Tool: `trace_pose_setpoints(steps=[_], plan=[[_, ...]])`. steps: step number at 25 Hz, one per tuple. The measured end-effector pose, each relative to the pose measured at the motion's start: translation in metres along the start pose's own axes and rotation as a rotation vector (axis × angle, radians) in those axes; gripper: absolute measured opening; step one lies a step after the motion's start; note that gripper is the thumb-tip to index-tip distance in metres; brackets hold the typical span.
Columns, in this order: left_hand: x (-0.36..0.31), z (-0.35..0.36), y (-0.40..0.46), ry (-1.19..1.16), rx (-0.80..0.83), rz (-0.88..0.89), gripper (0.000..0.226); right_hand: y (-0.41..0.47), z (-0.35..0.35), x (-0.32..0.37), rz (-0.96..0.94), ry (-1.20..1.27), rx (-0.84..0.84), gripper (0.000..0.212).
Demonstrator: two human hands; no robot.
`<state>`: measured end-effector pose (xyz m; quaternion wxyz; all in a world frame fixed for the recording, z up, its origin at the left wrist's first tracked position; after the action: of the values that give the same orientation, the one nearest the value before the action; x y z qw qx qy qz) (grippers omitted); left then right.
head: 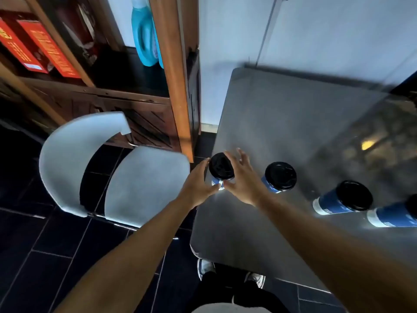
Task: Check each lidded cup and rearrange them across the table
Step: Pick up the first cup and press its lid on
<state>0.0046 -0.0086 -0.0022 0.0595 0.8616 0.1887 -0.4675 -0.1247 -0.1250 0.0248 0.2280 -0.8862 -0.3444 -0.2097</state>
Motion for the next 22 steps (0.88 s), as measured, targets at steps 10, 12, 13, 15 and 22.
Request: trace_pose_setpoints(steps=[10,12,13,15,22], plan=[[0.012,0.011,0.011,-0.199,-0.052,-0.172,0.059,0.005,0.002,-0.011,0.045,0.174,-0.017,0.062],[0.009,0.01,0.008,-0.281,-0.073,-0.199,0.059,0.007,-0.001,-0.017,0.077,0.315,-0.049,0.053],[0.006,0.009,0.005,-0.304,-0.085,-0.212,0.059,0.006,-0.003,-0.019,0.085,0.361,-0.045,0.051],[0.0,0.01,-0.003,-0.326,-0.096,-0.221,0.064,0.002,-0.006,-0.021,0.124,0.449,-0.015,0.047],[-0.03,0.027,-0.021,-0.514,-0.136,-0.475,0.036,-0.01,-0.003,-0.013,0.408,0.558,0.05,0.03]])
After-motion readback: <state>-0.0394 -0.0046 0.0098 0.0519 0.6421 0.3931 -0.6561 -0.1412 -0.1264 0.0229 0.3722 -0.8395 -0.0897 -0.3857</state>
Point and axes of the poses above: each hand's wrist, its own y-axis towards the middle knuckle, its own z-axis out of the palm, x = y × z, the point moved 1 cm from there along y, towards the middle knuckle, and after that the axes turned 10 degrees about z, right-handed, at the moved point
